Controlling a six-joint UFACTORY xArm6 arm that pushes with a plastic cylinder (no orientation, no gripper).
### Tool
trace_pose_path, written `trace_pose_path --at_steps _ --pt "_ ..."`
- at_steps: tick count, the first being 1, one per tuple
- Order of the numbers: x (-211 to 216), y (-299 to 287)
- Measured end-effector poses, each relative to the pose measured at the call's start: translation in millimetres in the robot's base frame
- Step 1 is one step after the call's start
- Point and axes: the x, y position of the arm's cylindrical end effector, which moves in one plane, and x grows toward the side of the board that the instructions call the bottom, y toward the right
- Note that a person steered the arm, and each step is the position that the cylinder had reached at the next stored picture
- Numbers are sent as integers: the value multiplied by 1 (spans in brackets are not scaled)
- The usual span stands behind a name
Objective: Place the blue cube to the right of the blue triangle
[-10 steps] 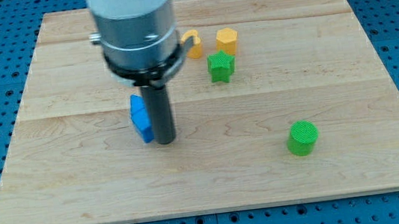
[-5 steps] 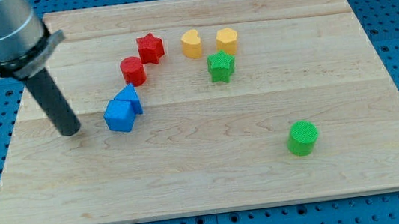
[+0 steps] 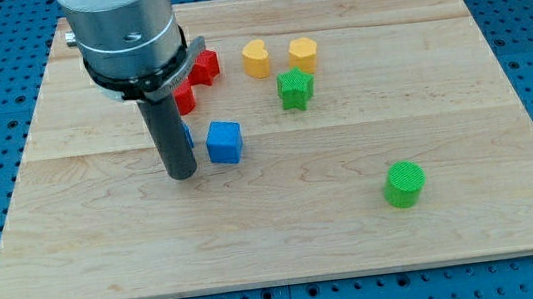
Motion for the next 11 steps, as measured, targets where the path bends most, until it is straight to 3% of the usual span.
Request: trace_pose_path --at_steps 3,5,7,11 --pt "-5 87" --pt "12 42" --pt "-8 39" --pt "-6 106"
